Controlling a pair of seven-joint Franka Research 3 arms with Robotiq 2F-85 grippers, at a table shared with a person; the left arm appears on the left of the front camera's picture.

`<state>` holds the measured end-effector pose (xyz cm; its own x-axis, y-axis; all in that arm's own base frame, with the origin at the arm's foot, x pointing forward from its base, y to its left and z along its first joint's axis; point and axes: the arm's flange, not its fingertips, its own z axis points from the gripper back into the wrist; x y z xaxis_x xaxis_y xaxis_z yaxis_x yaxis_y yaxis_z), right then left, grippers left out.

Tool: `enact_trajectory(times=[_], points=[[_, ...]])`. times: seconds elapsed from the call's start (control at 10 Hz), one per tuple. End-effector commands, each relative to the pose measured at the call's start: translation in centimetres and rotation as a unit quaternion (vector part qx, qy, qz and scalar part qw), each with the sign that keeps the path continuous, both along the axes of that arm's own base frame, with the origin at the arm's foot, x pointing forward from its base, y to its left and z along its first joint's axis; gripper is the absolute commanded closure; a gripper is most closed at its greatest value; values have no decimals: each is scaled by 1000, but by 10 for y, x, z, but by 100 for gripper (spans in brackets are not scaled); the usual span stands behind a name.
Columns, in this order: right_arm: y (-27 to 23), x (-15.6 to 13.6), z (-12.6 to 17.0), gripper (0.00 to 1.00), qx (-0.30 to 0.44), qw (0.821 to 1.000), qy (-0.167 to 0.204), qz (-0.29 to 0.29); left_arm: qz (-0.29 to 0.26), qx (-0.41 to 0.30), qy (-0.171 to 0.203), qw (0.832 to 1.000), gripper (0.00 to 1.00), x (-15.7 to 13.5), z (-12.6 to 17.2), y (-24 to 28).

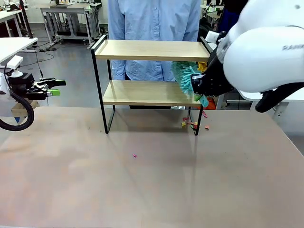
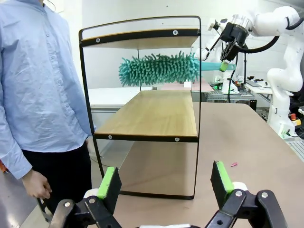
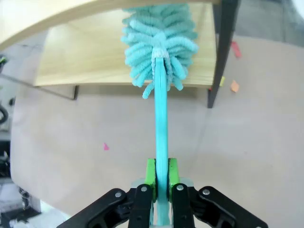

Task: Clean the shelf.
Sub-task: Clean the specific section of the Shelf indicated by the human with the Duster.

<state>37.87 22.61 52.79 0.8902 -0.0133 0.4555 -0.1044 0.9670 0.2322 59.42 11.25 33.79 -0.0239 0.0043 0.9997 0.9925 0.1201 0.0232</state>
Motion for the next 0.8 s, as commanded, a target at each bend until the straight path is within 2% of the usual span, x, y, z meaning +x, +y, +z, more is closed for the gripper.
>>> enact_trajectory(times=[0.0, 0.1, 0.4, 0.6, 0.7], points=[[-31, -19, 2, 87, 71, 984, -18, 164, 0, -1, 0, 1000, 0, -2, 3, 0], [-39, -27, 8, 87, 85, 971, -18, 225, 0, -1, 0, 1000, 0, -2, 3, 0], [-62, -56, 16, 87, 54, 932, 45, 356, 0, -1, 0, 1000, 0, -2, 3, 0], [-81, -81, 17, 87, -19, 910, 82, 405, 0, -1, 0, 1000, 0, -2, 3, 0], [-95, -91, 12, 87, -83, 895, 100, 426, 0, -1, 0, 1000, 0, -2, 3, 0]])
